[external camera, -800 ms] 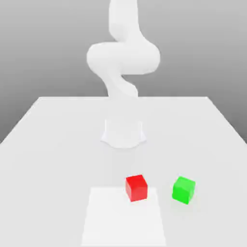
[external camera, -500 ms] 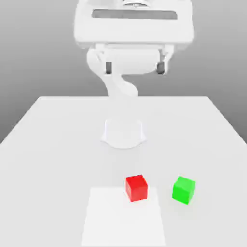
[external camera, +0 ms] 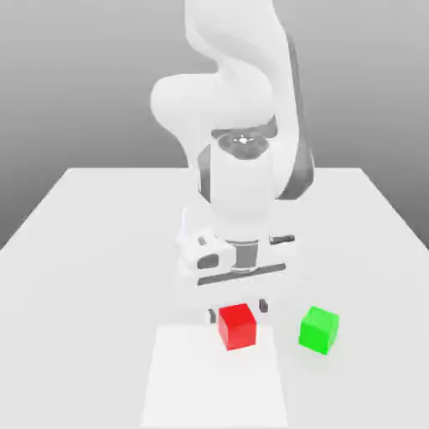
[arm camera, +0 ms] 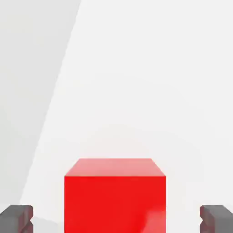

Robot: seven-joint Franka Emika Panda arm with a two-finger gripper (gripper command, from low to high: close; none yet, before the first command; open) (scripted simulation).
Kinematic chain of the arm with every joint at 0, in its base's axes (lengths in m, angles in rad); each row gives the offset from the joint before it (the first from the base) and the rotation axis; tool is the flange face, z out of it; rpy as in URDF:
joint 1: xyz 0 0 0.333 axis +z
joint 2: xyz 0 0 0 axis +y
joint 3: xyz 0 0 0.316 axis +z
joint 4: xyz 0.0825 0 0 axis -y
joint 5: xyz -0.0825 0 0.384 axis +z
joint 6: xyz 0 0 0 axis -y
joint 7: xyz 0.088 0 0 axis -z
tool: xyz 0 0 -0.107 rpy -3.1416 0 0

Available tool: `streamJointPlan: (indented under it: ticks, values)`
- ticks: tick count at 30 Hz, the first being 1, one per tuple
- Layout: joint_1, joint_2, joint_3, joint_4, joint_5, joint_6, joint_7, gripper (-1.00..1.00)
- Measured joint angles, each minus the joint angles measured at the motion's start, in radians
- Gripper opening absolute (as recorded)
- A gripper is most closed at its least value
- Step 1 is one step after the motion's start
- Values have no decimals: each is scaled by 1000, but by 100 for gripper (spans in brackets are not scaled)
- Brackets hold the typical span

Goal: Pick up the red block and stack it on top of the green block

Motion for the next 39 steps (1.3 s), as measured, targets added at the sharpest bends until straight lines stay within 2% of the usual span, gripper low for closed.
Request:
streamJointPlan:
  ticks: [7, 15, 29, 36, 37, 39]
  values:
    - [-1, 8, 1, 1, -4, 6, 3, -100]
    - [0, -249, 6, -34, -1, -216, 3, -100]
    - [198, -322, 180, 65, 62, -384, 94, -100]
    - [191, -125, 188, 82, -41, -207, 178, -100]
    - [195, -94, 181, 82, -60, -178, 191, 100]
    - [195, -94, 181, 82, -60, -178, 191, 100]
